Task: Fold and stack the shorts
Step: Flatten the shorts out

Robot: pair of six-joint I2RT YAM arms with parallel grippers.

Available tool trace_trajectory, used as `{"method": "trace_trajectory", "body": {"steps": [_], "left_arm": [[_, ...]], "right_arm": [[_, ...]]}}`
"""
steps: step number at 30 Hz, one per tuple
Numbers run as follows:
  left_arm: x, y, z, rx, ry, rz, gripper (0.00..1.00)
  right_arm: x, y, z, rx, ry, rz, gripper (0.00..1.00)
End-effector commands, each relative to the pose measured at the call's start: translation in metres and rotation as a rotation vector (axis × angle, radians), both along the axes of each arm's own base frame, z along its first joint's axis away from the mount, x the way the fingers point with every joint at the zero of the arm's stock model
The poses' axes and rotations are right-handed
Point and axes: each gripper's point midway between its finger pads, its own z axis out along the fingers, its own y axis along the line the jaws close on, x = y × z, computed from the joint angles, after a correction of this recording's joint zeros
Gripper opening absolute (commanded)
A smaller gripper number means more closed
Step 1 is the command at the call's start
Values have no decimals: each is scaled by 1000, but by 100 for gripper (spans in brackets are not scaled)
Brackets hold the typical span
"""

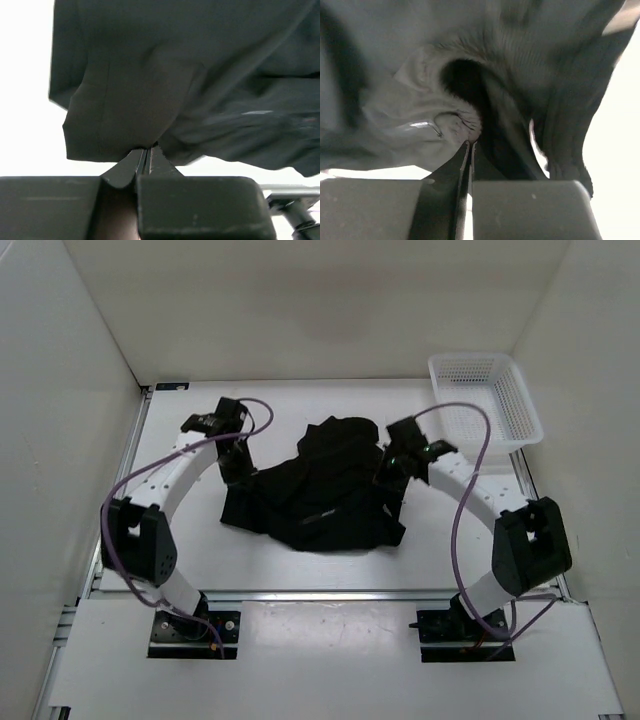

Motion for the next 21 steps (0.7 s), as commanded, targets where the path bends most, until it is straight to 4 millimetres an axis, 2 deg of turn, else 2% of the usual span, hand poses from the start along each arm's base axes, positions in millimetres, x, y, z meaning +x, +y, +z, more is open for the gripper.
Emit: {"method": "trace_trajectory", "body": {"steps": [1,2,3,4,5,6,7,8,9,10,11,12,13,14,15,17,18,19,20,21], "left_arm": [[57,5,44,20,-157,6,10],[73,9,41,19,-135,28,10],[97,9,60,14,-171,32,10],[105,9,83,-3,-221,30,10],[118,12,80,2,-202,42,10],[134,7,114,-22,-287,32,10],[135,7,120,-21,-282,32,10],[141,6,123,-23,-291,32,10],[145,3,136,-41,-328,28,10],[145,1,136,-50,-326,23,10],[141,0,139,-60,-333,19,10],[133,0,123,-60,-287,14,10],[126,-3,116,-58,-268,4,10],[117,-1,118,-59,-275,3,10],[104,-3,90,-48,-216,-7,10],[80,-9,70,-58,-174,-19,10],[64,-11,74,-75,-191,-25,10],[39,-15,39,-76,-119,-34,10],[23,-18,28,-86,-95,-38,10],[6,-21,27,-117,-100,-47,16]], "right_arm": [[101,-37,81,-19,-290,-53,0],[119,-40,103,0,-341,-50,0],[149,-50,143,14,-437,-53,0],[158,-52,161,32,-472,-47,0],[167,-54,180,52,-513,-41,0],[169,-54,199,87,-549,-20,0],[176,-62,218,92,-595,-40,0],[173,-61,225,95,-611,-24,0],[167,-67,236,97,-636,-34,0],[163,-69,236,90,-645,-26,0],[153,-71,213,79,-593,-25,0],[141,-76,213,68,-598,-36,0],[133,-80,204,56,-589,-45,0],[125,-84,193,43,-577,-54,0],[99,-89,165,35,-518,-58,0],[74,-97,138,25,-472,-92,0],[53,-99,139,29,-493,-98,0],[28,-102,97,9,-410,-85,0],[13,-111,82,-15,-379,-127,0],[-5,-116,81,-18,-391,-149,0]]}}
